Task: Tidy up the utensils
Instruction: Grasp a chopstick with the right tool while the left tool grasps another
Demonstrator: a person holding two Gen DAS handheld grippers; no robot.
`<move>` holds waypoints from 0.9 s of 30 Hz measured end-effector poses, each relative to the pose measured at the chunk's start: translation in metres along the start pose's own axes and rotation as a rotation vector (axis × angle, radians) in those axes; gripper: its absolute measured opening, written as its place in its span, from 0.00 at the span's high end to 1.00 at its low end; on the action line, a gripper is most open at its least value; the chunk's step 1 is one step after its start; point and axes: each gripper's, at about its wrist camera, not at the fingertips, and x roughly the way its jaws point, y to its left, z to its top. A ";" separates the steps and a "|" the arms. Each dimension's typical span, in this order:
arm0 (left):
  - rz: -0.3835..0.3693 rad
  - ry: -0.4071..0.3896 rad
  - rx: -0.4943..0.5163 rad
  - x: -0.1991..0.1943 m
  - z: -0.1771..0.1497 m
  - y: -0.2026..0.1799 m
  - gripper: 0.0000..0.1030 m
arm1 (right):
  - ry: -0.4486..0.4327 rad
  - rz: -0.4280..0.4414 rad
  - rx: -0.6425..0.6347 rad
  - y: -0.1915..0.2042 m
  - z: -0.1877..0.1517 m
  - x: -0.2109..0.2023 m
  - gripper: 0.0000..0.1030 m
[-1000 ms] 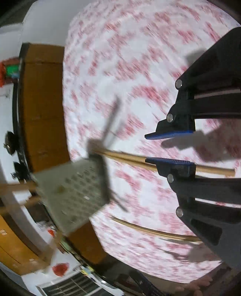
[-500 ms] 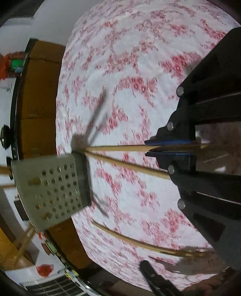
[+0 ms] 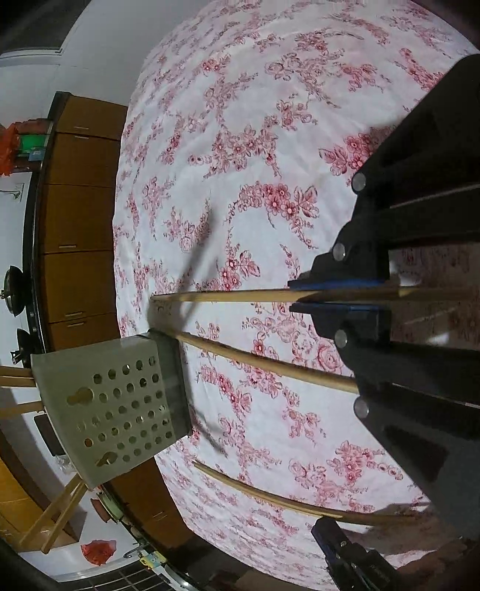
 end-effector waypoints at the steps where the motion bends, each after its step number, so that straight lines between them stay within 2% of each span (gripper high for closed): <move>1: 0.005 0.001 0.002 0.000 0.000 0.000 0.76 | -0.002 -0.009 -0.001 -0.001 0.000 0.000 0.92; 9: 0.046 0.003 0.020 0.007 0.004 -0.007 0.78 | -0.008 -0.007 -0.028 0.004 -0.005 -0.003 0.88; 17: 0.061 -0.005 0.013 0.008 0.005 -0.004 0.92 | -0.014 0.024 -0.069 0.019 -0.008 -0.002 0.90; 22: 0.066 -0.009 0.029 0.010 0.006 -0.004 0.92 | -0.022 0.003 -0.081 0.020 -0.006 -0.001 0.92; 27: 0.093 -0.007 0.015 0.017 0.021 0.010 0.93 | -0.033 -0.051 -0.011 -0.001 0.003 0.003 0.92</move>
